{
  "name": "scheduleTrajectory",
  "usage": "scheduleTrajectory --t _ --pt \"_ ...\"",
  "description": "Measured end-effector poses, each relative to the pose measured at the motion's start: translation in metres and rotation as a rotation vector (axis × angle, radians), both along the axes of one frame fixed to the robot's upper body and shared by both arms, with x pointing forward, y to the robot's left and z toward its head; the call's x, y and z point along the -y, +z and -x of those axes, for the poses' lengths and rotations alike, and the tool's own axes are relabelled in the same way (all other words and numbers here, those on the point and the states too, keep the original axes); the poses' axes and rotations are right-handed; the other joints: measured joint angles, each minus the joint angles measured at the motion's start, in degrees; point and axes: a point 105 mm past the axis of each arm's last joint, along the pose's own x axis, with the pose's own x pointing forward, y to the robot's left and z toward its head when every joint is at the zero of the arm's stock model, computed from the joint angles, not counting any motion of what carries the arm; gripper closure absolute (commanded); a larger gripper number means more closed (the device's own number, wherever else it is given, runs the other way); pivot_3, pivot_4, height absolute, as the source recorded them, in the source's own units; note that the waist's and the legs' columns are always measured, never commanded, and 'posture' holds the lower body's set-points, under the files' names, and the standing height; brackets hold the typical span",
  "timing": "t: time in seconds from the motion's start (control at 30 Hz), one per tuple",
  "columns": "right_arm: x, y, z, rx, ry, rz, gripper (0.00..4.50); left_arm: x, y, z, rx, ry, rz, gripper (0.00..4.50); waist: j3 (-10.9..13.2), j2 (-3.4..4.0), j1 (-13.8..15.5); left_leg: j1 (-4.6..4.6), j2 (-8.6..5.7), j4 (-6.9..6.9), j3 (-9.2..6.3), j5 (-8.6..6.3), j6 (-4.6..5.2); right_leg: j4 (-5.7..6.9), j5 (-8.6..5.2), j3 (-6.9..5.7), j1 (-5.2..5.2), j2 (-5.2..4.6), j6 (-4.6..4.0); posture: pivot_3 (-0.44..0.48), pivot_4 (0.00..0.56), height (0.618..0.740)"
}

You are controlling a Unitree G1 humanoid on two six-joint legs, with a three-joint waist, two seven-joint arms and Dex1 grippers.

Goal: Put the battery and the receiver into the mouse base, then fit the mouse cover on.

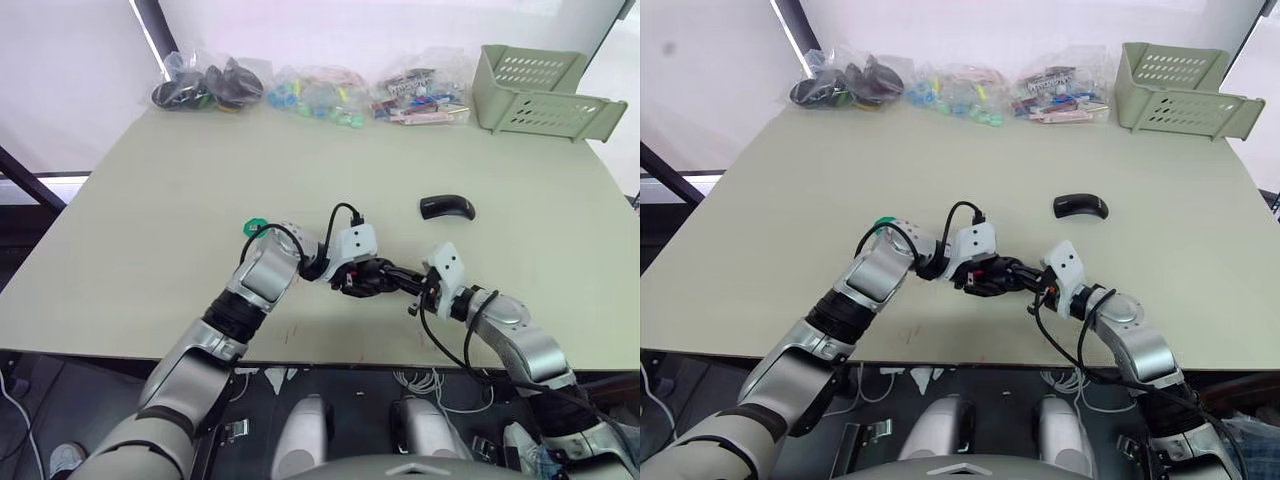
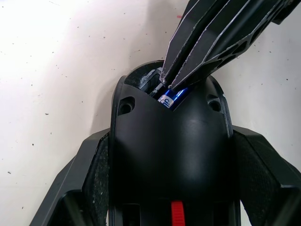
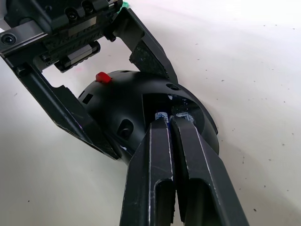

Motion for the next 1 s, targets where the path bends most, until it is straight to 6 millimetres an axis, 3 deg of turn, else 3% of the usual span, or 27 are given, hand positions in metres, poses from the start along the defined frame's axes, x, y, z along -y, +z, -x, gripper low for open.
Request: scheduleTrajectory --t 0.07,0.17,0.2,0.27,0.3,0.4,0.53,0.6,0.77,1.0 --pt "0.008 0.005 0.003 0.000 0.015 -0.008 4.39 0.002 0.001 0.000 0.006 -0.006 0.005 1.58 0.0 0.02 0.2 -0.09 -0.01 0.00 -0.01 0.00 0.00 -0.04 0.00 0.01 -0.03 -0.02 0.00 0.000 0.150 0.740" --pt "0.022 0.031 0.011 0.060 0.078 -0.014 4.39 0.006 0.002 0.000 0.008 -0.016 0.012 1.58 0.1 0.16 0.8 -0.37 -0.09 0.06 0.00 0.00 0.00 -0.04 0.01 0.03 -0.26 -0.02 0.01 0.000 0.150 0.740" --pt "0.036 0.049 0.019 0.094 0.128 0.020 3.88 0.007 0.001 -0.001 0.006 -0.021 0.014 1.58 0.1 0.25 1.1 -0.46 -0.23 0.09 -0.11 0.00 0.01 -0.03 0.01 0.06 -0.30 -0.04 0.01 0.000 0.150 0.740" --pt "0.048 0.064 0.022 0.134 0.136 0.033 3.70 0.007 0.001 -0.001 0.005 -0.023 0.014 1.58 0.1 0.16 1.0 -0.45 -0.23 0.09 -0.13 0.00 0.01 -0.04 0.01 0.05 -0.27 -0.01 0.00 0.000 0.150 0.740" --pt "0.054 0.066 0.027 0.124 0.155 0.053 3.14 0.008 0.001 -0.001 0.004 -0.026 0.016 1.58 0.1 0.22 1.2 -0.45 -0.25 0.09 -0.15 0.00 0.01 -0.04 0.01 0.05 -0.27 -0.03 0.00 0.000 0.150 0.740" --pt "0.084 0.064 0.046 0.027 0.178 0.094 2.00 0.009 0.000 -0.002 0.002 -0.031 0.018 1.58 0.1 0.26 1.4 -0.45 -0.31 0.12 -0.14 0.00 0.01 -0.04 0.01 0.09 -0.27 -0.08 0.01 0.000 0.150 0.740" --pt "0.114 0.084 0.061 0.025 0.187 0.111 0.15 0.009 0.000 -0.004 0.002 -0.032 0.017 1.58 0.1 0.27 1.2 -0.44 -0.29 0.26 -0.18 0.01 0.01 -0.03 0.01 0.07 -0.21 -0.07 0.03 0.000 0.150 0.740" --pt "0.118 0.088 0.065 0.032 0.193 0.112 0.06 0.009 0.000 -0.004 0.001 -0.033 0.016 1.58 0.1 0.27 1.1 -0.43 -0.28 0.29 -0.21 0.00 0.01 -0.03 0.01 0.06 -0.19 -0.05 0.03 0.000 0.150 0.740" --pt "0.127 0.077 0.079 -0.005 0.183 0.118 0.06 0.010 -0.001 -0.004 -0.002 -0.040 0.018 1.58 0.1 0.28 1.3 -0.49 -0.32 0.30 -0.25 0.00 0.01 -0.05 0.00 0.04 -0.19 -0.08 0.04 0.000 0.150 0.740" --pt "0.125 0.080 0.080 0.029 0.155 0.114 0.06 0.010 -0.001 -0.005 -0.005 -0.045 0.019 1.58 0.0 0.31 1.3 -0.50 -0.32 0.36 -0.28 0.00 0.01 -0.04 0.01 0.03 -0.18 -0.08 0.05 0.000 0.150 0.740"
